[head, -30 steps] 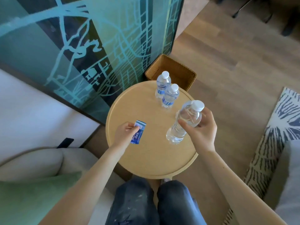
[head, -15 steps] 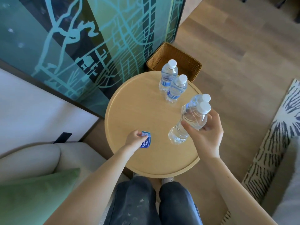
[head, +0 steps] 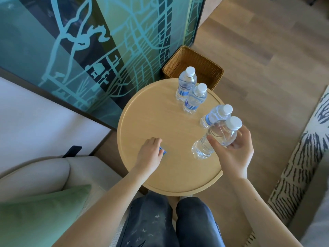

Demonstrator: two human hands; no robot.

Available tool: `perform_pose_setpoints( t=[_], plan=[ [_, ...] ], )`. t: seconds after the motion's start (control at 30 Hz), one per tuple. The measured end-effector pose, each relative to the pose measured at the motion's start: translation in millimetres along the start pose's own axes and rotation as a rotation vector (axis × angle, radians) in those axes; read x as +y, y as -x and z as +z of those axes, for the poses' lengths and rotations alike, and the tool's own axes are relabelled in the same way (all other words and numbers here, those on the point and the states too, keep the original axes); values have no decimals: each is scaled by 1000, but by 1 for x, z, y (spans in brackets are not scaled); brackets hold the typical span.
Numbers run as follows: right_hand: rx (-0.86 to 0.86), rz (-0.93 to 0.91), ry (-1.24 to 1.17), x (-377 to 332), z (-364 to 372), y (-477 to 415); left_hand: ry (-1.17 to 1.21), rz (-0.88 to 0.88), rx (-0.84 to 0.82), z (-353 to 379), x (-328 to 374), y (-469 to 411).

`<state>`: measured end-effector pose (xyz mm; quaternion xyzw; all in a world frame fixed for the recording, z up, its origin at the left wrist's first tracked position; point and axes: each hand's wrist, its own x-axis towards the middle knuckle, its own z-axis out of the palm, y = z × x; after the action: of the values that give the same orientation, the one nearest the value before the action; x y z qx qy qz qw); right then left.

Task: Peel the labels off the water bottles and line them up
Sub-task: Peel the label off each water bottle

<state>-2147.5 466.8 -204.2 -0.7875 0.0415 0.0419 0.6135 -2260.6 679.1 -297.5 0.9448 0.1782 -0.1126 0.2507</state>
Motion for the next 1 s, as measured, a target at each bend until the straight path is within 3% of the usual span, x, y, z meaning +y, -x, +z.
perform_pose_setpoints(
  t=[0.13,0.3,0.7,1.0],
  plan=[
    [44,2,31,7,-9,-3,-162,240,11,-1,18,-7],
    [95,3,71,26,-22,-14,-228,409,3,10,39,-17],
    [223,-47,147,100,-30,-62,-154,391,17,58,56,-49],
    [238,-82,147,109,-30,-82,-173,413,62,66,62,-55]
  ],
)
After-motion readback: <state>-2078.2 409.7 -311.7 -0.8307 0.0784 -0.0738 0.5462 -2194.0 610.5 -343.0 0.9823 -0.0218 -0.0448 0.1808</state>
